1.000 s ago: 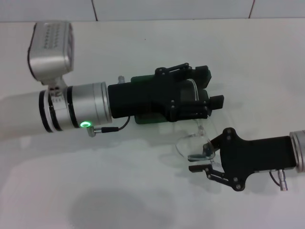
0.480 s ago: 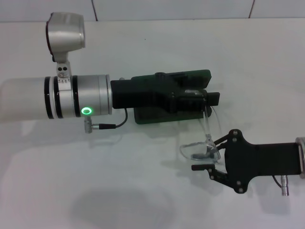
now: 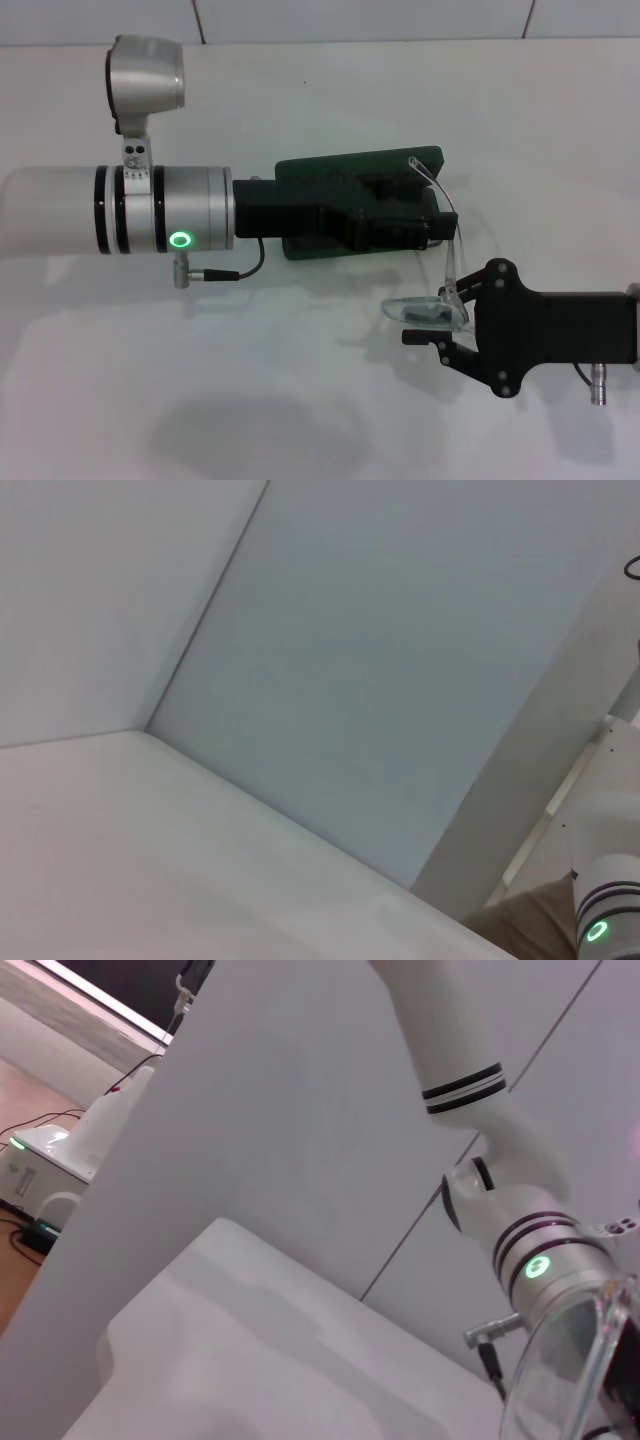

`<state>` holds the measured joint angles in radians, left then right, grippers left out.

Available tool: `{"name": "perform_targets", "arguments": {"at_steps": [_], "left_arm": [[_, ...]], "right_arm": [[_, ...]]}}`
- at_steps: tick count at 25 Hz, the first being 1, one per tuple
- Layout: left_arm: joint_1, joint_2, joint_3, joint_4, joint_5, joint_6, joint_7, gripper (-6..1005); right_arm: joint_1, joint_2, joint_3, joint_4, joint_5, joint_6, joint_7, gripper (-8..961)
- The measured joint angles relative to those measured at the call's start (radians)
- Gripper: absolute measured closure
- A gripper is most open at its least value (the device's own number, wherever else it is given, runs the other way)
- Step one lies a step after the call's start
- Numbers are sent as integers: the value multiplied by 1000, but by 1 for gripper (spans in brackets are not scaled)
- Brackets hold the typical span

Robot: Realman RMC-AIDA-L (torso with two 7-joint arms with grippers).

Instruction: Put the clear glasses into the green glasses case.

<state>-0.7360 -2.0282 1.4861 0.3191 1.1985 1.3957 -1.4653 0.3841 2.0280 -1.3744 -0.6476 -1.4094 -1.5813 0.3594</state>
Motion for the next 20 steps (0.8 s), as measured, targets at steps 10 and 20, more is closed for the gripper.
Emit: {"name": "perform_targets", "arguments": {"at_steps": [10,20], "left_arm": [[0,-7,0,0,43,0,-27,142],[-4,-9,-3,0,61,6,-36,142]], "right_arm": [[-6,0,0,0,2,-8,-2,848],[-19,-2,0,2,3,-17,-2,847]]}}
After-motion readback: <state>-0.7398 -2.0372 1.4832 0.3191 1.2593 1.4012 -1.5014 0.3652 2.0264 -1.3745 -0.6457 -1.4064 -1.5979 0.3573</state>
